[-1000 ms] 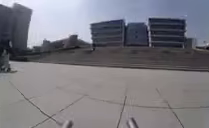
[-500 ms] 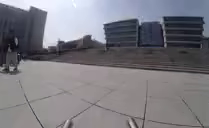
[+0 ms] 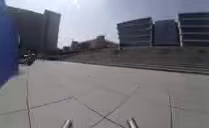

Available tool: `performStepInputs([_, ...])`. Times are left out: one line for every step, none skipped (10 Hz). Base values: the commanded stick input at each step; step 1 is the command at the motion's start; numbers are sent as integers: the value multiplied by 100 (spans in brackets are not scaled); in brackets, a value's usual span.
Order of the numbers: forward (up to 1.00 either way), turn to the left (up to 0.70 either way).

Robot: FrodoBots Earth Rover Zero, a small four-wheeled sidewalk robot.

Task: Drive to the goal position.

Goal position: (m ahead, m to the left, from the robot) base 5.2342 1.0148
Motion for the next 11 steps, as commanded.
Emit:
performStepInputs([70,36])
performStepInputs([70,36])
performStepInputs([70,36])
performStepInputs([70,36])
performStepInputs([70,25])
performStepInputs([70,13])
performStepInputs([70,2])
performStepInputs([70,1])
performStepInputs([70,1])
performStepInputs([70,1])
performStepInputs([70,1])
